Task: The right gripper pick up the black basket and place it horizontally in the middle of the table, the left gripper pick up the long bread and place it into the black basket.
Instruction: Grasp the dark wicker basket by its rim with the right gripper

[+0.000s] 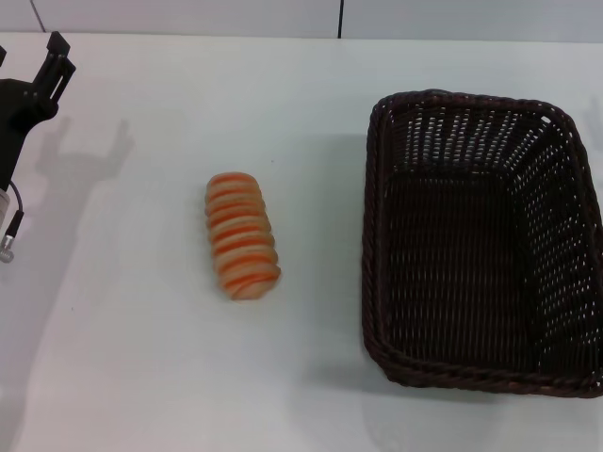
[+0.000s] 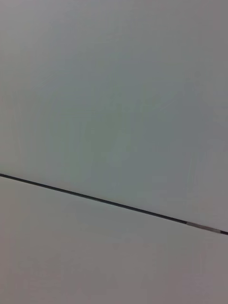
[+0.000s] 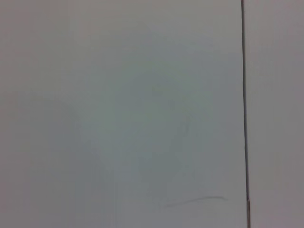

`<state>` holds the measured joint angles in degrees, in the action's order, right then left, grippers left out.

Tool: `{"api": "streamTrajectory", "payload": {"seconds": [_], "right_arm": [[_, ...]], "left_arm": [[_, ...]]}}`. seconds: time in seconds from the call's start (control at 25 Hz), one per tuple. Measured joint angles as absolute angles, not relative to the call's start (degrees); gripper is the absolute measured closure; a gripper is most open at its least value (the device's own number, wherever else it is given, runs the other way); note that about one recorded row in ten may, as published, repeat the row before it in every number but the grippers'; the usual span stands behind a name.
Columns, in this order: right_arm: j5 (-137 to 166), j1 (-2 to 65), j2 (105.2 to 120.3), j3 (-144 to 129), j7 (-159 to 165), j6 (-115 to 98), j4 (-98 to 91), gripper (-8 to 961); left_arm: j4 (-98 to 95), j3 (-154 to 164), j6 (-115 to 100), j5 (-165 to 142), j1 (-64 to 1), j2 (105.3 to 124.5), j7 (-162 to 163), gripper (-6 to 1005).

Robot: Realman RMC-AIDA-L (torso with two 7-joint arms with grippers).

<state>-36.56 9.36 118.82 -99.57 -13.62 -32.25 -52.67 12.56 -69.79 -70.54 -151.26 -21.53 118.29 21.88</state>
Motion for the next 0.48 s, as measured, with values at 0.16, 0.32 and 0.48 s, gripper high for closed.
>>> {"api": "streamTrajectory", "payload": {"seconds": [0.16, 0.32, 0.48], "right_arm": [[-36.5, 8.7, 118.79, -99.6, -13.6, -31.4, -54.1, 135], [-34.9, 7.2, 118.76, -99.2, -13.6, -28.6, -57.5, 135], [-33.0, 5.4, 118.96, -98.3, -13.6, -25.7, -60.9, 135]], "left_arm": [[12.6, -69.8, -70.7, -151.3, -21.4, 118.29, 21.9, 128], [12.7, -69.8, -70.8, -151.3, -21.3, 118.29, 21.9, 129], [12.7, -69.8, -70.9, -151.3, -21.3, 118.29, 21.9, 129]]}}
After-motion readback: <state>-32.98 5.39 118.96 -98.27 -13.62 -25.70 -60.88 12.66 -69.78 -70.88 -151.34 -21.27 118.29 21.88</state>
